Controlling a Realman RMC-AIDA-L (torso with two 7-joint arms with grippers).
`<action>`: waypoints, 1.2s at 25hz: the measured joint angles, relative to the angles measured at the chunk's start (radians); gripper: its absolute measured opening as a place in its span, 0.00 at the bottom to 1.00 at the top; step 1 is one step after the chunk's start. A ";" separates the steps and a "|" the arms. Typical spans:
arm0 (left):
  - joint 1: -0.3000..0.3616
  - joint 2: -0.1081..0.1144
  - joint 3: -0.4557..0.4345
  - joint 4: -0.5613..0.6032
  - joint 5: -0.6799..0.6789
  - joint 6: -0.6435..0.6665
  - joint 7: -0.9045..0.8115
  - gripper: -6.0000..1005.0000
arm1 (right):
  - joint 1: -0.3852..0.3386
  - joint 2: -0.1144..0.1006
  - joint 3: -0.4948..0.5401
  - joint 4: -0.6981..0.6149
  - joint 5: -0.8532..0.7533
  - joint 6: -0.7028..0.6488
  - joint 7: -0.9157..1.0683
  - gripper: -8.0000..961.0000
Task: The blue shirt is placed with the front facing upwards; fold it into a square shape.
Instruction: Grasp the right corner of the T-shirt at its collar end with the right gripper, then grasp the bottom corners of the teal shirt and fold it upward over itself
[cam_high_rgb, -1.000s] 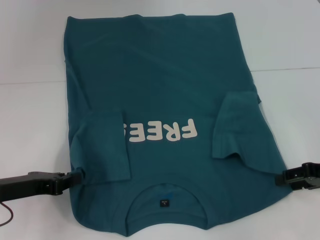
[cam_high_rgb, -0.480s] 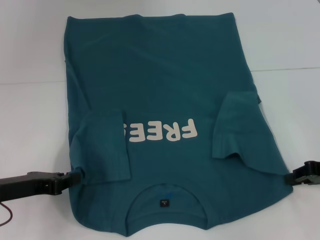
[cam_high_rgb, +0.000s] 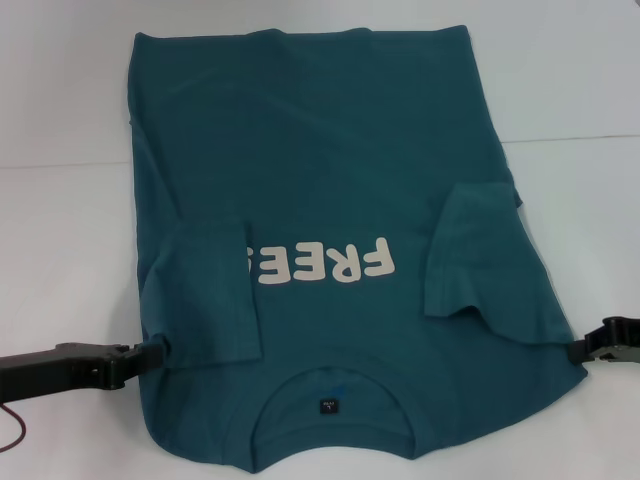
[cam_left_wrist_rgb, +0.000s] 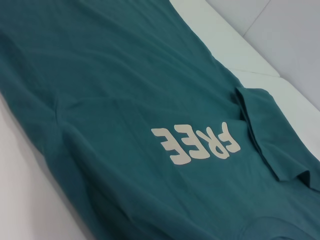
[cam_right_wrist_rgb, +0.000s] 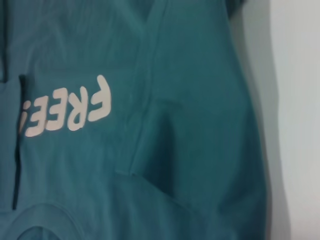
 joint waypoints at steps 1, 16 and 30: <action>0.000 0.000 0.000 0.000 0.000 0.000 0.000 0.04 | -0.001 0.000 0.003 0.000 0.005 -0.003 -0.001 0.02; -0.002 0.000 0.001 0.000 0.000 0.000 0.000 0.04 | -0.021 -0.030 0.043 -0.009 0.112 -0.071 -0.013 0.01; -0.008 0.000 0.000 0.000 0.000 0.001 0.000 0.04 | -0.037 -0.056 0.119 -0.008 0.145 -0.143 -0.015 0.01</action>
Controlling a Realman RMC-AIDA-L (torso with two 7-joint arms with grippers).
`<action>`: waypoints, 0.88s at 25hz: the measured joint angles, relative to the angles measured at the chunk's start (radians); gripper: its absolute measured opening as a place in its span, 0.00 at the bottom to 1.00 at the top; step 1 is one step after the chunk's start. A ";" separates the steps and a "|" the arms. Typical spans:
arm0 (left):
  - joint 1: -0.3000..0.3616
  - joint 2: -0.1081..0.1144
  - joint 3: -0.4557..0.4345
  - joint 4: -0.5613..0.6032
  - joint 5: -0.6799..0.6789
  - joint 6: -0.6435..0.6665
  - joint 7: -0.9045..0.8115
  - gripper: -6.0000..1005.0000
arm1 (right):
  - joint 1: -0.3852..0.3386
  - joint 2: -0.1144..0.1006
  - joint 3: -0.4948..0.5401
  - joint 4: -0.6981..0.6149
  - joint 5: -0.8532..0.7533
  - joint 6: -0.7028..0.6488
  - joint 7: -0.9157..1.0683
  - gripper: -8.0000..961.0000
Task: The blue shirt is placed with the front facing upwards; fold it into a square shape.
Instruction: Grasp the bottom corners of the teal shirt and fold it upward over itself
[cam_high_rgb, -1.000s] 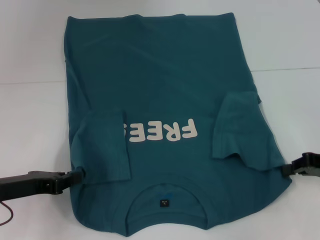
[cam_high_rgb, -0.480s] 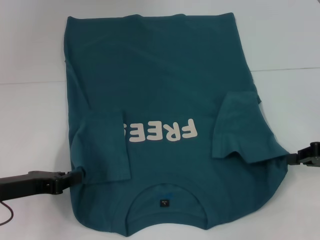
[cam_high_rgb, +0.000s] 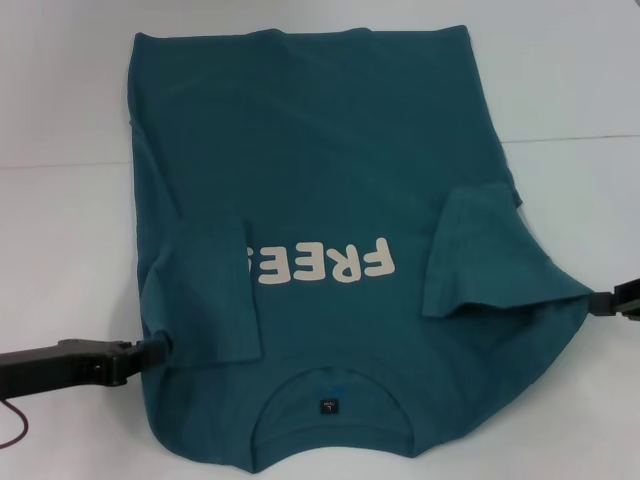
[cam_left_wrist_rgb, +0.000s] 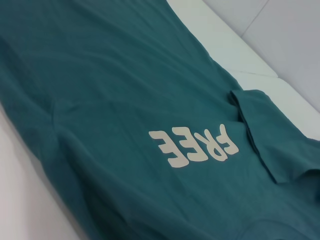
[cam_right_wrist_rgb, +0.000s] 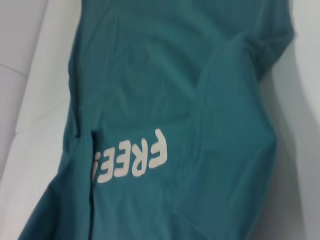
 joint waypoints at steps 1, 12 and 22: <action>-0.001 0.000 0.000 0.000 0.000 0.000 0.000 0.04 | 0.000 -0.003 0.004 0.002 0.000 -0.004 0.000 0.01; 0.000 0.002 -0.003 -0.006 0.000 0.030 -0.009 0.04 | -0.022 -0.016 0.005 0.004 -0.002 -0.044 0.000 0.01; 0.050 -0.001 -0.064 0.001 0.001 0.158 -0.010 0.04 | -0.096 -0.001 0.024 -0.002 0.001 -0.141 -0.077 0.01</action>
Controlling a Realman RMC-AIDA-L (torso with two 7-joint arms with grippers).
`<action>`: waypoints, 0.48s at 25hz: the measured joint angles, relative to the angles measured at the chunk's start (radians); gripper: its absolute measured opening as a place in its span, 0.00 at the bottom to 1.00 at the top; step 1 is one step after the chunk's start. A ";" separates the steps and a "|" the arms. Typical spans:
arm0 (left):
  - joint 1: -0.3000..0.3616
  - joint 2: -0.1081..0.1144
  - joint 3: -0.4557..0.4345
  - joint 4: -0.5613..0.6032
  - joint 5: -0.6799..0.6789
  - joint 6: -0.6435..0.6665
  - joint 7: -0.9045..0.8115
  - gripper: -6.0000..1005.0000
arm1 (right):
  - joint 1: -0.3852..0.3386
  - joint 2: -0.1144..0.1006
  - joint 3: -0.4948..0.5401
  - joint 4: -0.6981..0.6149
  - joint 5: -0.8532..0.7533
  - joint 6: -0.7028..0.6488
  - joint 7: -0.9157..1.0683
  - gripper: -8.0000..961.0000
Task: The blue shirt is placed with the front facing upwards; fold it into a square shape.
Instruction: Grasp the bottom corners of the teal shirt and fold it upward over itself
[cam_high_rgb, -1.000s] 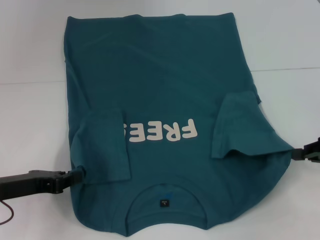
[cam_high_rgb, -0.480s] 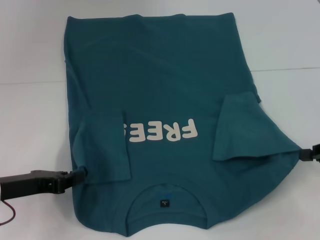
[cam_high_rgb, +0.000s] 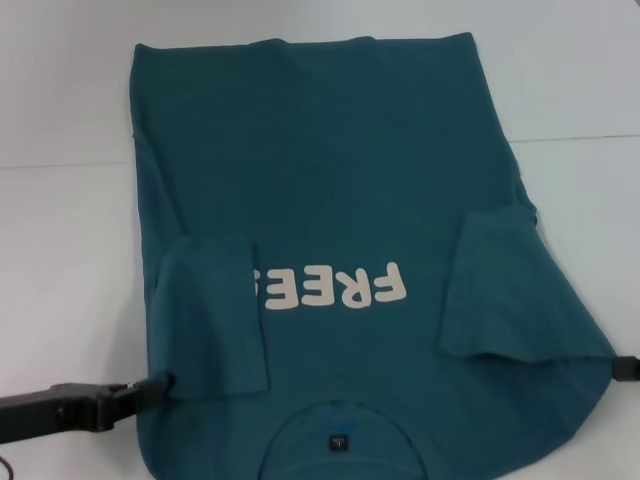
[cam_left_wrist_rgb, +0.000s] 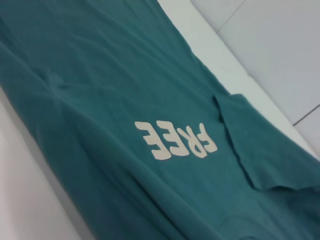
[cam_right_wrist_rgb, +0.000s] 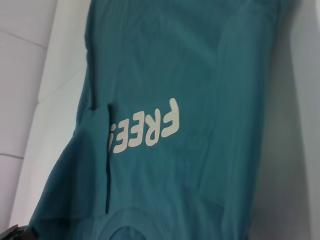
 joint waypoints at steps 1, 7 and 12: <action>0.006 0.000 -0.013 0.002 0.000 0.018 0.000 0.04 | -0.007 0.002 0.004 0.000 0.000 -0.007 -0.009 0.01; 0.036 -0.002 -0.065 0.020 0.000 0.108 -0.002 0.04 | -0.049 0.011 0.008 0.008 -0.002 -0.037 -0.052 0.01; 0.068 -0.006 -0.070 0.025 -0.001 0.149 -0.004 0.04 | -0.088 0.022 0.008 0.003 -0.004 -0.070 -0.064 0.01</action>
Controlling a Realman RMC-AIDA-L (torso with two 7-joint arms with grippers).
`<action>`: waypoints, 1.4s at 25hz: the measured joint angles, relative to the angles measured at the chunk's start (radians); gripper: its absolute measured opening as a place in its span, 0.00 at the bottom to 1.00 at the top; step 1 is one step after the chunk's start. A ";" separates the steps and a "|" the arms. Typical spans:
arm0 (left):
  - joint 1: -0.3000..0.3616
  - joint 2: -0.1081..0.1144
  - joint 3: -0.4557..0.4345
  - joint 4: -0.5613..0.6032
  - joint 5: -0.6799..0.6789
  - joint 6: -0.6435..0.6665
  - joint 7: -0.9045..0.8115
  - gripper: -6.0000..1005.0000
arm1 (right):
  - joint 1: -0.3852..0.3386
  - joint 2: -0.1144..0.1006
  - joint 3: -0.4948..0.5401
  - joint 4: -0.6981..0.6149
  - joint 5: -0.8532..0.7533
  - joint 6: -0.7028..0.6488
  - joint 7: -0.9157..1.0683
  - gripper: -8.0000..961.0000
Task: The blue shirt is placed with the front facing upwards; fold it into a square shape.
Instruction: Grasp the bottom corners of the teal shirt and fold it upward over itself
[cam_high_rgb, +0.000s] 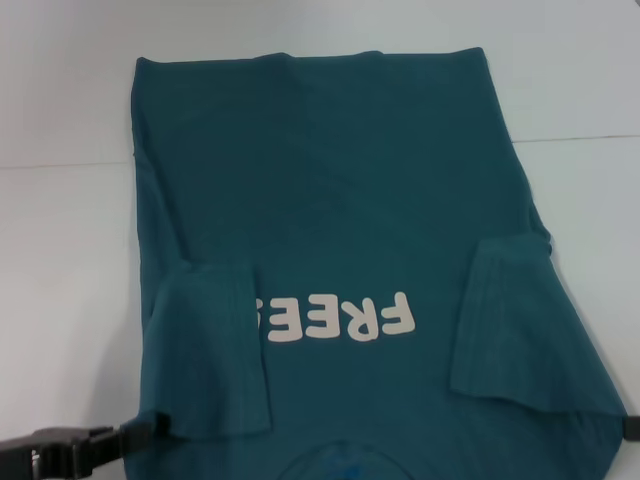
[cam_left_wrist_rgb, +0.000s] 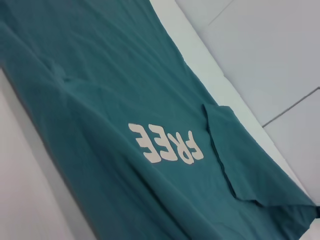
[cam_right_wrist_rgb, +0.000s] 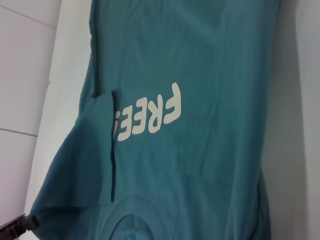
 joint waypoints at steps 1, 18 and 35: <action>0.010 -0.002 0.000 0.000 0.000 0.008 0.000 0.04 | -0.007 0.002 0.000 -0.002 0.000 -0.006 -0.002 0.01; 0.067 -0.009 -0.002 0.001 0.000 0.091 -0.007 0.04 | -0.112 0.014 0.015 -0.003 0.000 -0.086 -0.019 0.01; 0.005 0.003 -0.003 -0.009 -0.047 0.099 -0.021 0.04 | -0.058 0.014 0.106 0.010 0.063 -0.164 -0.054 0.01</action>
